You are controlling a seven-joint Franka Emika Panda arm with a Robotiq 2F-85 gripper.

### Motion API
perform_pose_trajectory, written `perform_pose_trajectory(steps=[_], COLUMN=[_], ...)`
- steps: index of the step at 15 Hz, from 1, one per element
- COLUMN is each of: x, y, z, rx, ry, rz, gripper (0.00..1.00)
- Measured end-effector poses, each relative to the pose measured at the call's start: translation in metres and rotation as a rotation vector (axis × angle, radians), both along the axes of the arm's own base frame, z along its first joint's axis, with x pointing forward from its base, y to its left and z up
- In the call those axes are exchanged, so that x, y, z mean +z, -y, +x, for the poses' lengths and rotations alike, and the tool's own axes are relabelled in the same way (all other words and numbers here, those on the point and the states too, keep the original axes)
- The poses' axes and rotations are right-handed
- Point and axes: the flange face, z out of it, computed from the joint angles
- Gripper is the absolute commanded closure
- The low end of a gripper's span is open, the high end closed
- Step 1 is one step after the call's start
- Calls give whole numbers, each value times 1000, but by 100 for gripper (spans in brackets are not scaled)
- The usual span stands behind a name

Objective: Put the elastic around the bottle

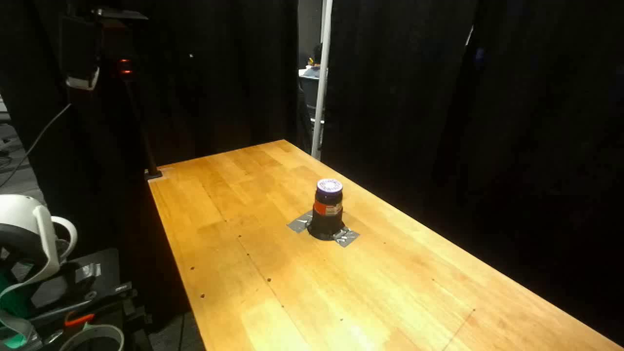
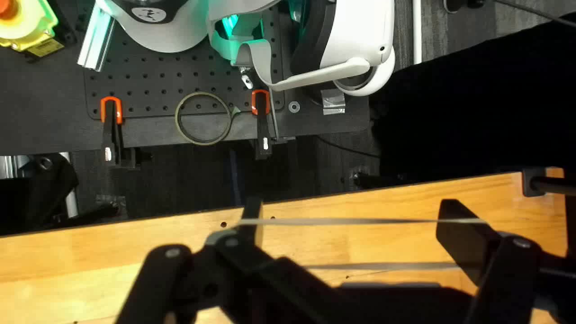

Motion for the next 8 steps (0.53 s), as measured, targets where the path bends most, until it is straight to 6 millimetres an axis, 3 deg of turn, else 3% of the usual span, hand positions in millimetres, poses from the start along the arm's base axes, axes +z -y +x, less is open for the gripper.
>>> perform_pose_trajectory(steps=[5, 8], x=[3, -9], y=[0, 5], z=[0, 7], rx=[0, 60], ry=[8, 24], rz=[1, -3], gripper=[0, 0])
